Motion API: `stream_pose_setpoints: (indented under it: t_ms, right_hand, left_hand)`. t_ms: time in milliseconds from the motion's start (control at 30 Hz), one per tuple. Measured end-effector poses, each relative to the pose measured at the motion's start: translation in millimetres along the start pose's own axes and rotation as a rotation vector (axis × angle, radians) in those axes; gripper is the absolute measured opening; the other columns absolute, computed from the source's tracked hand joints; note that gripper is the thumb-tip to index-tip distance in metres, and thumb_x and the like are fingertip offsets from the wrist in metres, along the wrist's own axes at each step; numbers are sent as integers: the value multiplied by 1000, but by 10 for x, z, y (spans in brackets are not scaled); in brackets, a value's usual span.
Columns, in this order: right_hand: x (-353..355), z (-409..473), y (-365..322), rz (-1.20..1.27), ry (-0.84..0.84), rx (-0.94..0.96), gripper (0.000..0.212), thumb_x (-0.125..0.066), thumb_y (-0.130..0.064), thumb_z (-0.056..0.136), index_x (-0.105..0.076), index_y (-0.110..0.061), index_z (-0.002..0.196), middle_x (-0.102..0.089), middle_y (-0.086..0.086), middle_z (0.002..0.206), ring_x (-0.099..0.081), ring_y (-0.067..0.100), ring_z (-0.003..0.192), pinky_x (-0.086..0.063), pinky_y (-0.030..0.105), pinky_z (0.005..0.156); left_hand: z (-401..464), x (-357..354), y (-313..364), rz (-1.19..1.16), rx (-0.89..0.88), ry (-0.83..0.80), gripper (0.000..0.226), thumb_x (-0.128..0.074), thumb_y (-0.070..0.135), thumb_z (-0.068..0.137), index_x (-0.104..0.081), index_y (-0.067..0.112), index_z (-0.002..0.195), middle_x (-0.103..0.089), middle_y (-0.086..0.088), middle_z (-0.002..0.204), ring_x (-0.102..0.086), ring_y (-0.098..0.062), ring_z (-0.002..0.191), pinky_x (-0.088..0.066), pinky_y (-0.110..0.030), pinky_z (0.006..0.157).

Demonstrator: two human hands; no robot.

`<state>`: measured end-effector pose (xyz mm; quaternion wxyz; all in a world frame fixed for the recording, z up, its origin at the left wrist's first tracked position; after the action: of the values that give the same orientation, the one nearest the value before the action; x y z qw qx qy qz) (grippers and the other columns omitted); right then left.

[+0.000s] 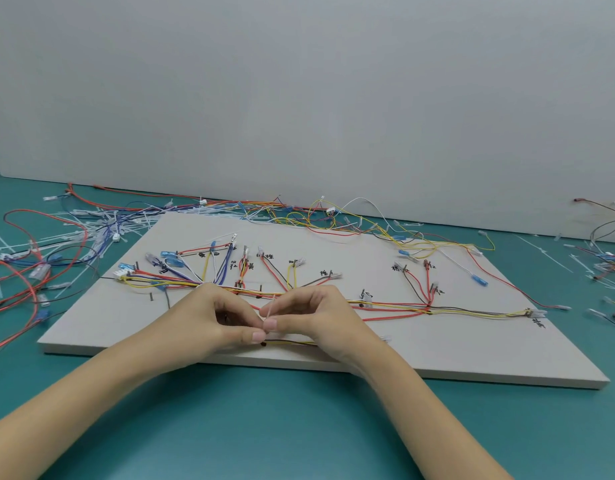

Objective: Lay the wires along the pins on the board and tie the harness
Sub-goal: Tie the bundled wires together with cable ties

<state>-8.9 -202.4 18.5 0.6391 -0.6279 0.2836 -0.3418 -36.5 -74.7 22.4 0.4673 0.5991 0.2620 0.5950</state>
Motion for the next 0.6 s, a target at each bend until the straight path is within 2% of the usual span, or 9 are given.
stream_pose_setpoints:
  t_ms: [67,233,367,467,600]
  right_hand:
    - [4,0,-2,7,14,6,14,-75,6,77,-74,-7,83,-73,-1,81,-68,10,79,-52,18,76]
    - [-12,-5,-6,-11,45,25,14,-72,6,80,-73,-8,82,-72,3,80,-67,9,76,-50,17,75]
    - [-30,-10,-21,-2,34,26,17,-69,6,82,-70,-11,79,-71,-1,78,-66,6,74,-49,15,74]
    - [-34,-12,-34,10,25,15,19,-69,5,83,-69,-14,77,-71,-5,78,-65,4,75,-48,14,74]
    - [-26,-18,-47,31,28,8,20,-69,3,83,-68,-16,75,-71,-8,77,-61,4,69,-47,13,70]
  left_hand:
    - [0,-11,-6,-25,2,-7,2,-81,25,71,-79,27,71,-73,-3,71,-56,-3,62,-40,-15,58]
    - [11,-24,-39,-16,2,-13,7,-82,21,72,-79,25,68,-70,-4,66,-51,-3,59,-36,-15,55]
    - [10,3,-28,15,-23,27,8,-81,36,63,-78,30,66,-68,1,76,-53,-3,61,-37,-14,58]
    - [3,3,-11,37,-33,23,8,-82,36,63,-78,31,66,-68,-3,81,-60,-22,73,-42,-24,64]
    - [-11,-19,16,26,-22,19,10,-86,34,64,-77,31,66,-70,-6,82,-62,-31,81,-47,-39,71]
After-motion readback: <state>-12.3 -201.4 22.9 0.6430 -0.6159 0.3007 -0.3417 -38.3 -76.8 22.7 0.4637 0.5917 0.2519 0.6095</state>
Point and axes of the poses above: each hand's wrist, its own z-axis towards the middle knuckle, its own x-axis out of the back of the hand, y = z × x, the point moved 8 cm from there along z, towards the middle knuckle
